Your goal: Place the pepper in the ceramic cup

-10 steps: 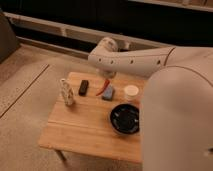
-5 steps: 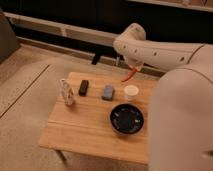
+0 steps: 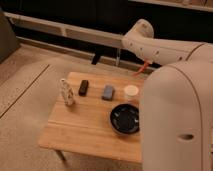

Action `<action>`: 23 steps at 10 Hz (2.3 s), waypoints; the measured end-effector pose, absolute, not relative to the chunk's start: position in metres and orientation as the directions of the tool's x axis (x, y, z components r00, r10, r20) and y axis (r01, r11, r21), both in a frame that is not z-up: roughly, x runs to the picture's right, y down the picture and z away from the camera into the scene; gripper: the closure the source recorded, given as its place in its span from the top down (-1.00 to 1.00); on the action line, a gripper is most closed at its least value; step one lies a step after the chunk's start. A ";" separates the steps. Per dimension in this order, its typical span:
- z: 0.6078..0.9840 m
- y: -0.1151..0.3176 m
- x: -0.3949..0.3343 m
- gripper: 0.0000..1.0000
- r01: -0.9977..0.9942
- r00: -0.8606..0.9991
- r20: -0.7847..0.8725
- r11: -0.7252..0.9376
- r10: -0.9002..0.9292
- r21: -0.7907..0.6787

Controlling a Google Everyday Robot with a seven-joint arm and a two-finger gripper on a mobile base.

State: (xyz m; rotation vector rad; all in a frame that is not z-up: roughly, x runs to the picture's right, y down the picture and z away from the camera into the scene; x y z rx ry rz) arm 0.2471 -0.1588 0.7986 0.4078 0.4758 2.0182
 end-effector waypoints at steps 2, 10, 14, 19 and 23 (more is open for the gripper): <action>0.815 -0.153 0.230 -1.00 -0.774 -0.410 0.060 -0.382 0.910 0.504; 0.827 -0.109 0.203 -1.00 -0.741 -0.398 -0.029 -0.302 0.917 0.599; 0.826 -0.108 0.203 -1.00 -0.740 -0.399 -0.030 -0.302 0.917 0.601; 0.826 -0.108 0.204 -1.00 -0.740 -0.399 -0.030 -0.302 0.917 0.601; 0.826 -0.108 0.204 -1.00 -0.739 -0.399 -0.030 -0.303 0.916 0.602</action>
